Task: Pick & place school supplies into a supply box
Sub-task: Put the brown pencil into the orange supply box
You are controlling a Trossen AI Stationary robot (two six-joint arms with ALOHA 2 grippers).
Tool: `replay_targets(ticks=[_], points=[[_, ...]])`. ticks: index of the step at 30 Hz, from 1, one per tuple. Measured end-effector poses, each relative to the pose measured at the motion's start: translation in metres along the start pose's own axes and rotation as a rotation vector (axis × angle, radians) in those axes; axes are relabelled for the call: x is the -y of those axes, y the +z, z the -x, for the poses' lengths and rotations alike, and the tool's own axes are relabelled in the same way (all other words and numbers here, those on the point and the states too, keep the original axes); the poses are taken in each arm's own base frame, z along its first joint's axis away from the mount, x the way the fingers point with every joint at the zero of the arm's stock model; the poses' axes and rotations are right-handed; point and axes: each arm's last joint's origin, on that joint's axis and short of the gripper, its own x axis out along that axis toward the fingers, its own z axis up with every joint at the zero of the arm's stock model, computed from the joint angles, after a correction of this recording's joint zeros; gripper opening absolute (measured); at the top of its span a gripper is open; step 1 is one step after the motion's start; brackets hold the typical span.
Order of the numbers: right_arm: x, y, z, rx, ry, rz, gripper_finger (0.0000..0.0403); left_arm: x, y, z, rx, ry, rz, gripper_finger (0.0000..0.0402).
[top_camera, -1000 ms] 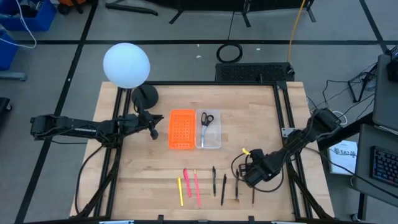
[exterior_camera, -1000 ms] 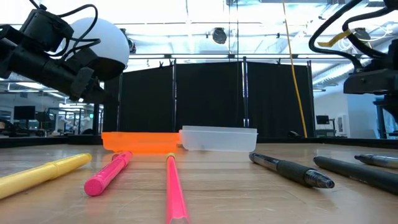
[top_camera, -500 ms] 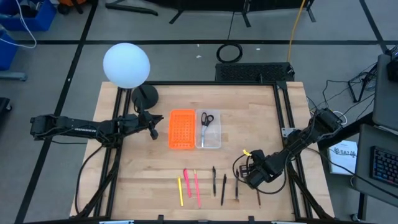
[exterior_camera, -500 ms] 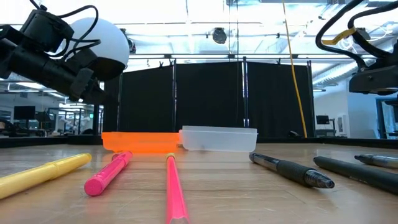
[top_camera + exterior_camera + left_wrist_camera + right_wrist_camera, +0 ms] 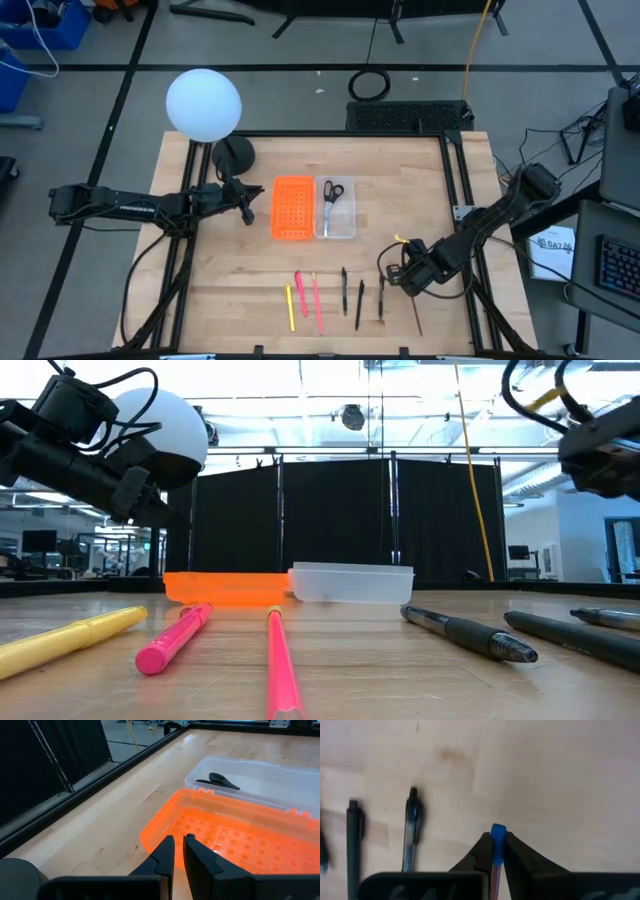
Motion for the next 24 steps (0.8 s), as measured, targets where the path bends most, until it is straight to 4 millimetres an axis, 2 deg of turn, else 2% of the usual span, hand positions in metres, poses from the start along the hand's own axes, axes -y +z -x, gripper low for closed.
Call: replay_targets(ticks=[6,9,12,15,18,21,24], points=[[-0.012,0.004,0.016,0.047,0.087,0.018,0.0018,0.000,0.000,0.000,0.000,-0.001,0.000,0.0044],[-0.027,0.014,0.028,0.079,0.121,0.064,0.0017,0.000,0.000,0.000,0.001,-0.001,0.000,0.0044],[-0.049,0.030,0.048,0.110,0.183,0.122,0.0017,0.000,0.000,0.000,0.001,-0.002,0.006,0.0044],[-0.074,0.055,0.073,0.176,0.266,0.178,0.0017,0.000,0.000,0.000,0.001,-0.001,0.012,0.0044],[-0.092,0.089,0.098,0.245,0.330,0.212,0.0017,0.000,0.000,0.000,-0.004,-0.001,0.012,0.0044],[-0.097,0.128,0.113,0.315,0.328,0.204,0.0017,0.000,-0.001,0.000,-0.012,0.000,0.010,0.0044],[-0.093,0.165,0.118,0.371,0.318,0.148,0.0017,0.000,-0.002,0.000,-0.024,0.001,0.006,0.0044]])
